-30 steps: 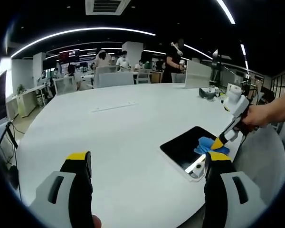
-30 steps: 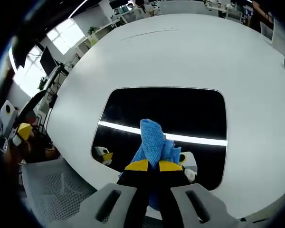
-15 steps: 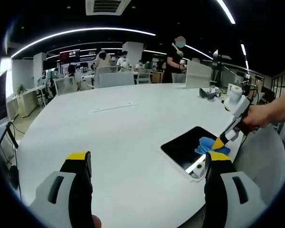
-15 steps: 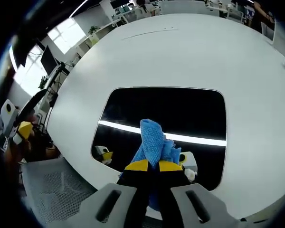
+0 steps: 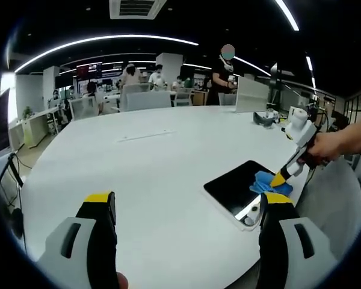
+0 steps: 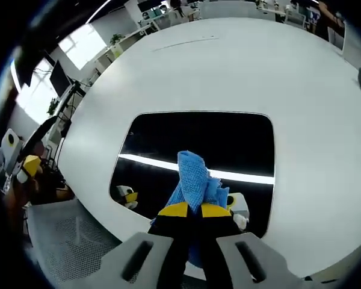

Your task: Wipe the mirror surface with the cleaning cloth until all visible marks leave the cleaned area.

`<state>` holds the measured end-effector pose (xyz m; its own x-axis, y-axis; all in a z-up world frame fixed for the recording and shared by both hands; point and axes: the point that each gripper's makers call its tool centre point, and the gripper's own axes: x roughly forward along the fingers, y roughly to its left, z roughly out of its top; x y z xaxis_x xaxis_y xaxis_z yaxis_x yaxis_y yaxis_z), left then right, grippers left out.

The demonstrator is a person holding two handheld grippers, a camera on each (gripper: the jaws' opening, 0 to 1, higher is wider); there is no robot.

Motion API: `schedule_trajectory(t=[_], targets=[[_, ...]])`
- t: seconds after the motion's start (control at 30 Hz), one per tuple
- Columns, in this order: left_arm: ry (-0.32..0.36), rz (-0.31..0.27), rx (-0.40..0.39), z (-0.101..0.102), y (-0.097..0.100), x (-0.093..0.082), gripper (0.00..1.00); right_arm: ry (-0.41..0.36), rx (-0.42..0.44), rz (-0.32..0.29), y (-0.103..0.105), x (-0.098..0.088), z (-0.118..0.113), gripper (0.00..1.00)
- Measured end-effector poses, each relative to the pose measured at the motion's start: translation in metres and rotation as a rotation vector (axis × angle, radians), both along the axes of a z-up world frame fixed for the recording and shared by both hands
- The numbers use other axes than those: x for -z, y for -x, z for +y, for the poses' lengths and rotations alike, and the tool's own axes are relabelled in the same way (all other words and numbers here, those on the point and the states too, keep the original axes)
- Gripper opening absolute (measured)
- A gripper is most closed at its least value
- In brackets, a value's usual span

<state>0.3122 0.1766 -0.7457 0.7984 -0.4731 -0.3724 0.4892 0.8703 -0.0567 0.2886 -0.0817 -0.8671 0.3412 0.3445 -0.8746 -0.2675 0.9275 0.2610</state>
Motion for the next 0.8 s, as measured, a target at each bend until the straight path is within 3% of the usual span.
schedule_trajectory(t=[0.8], targets=[[-0.005, -0.001, 0.009, -0.003, -0.004, 0.0, 0.99, 0.015, 0.032, 0.002, -0.002, 0.001, -0.024, 0.0]])
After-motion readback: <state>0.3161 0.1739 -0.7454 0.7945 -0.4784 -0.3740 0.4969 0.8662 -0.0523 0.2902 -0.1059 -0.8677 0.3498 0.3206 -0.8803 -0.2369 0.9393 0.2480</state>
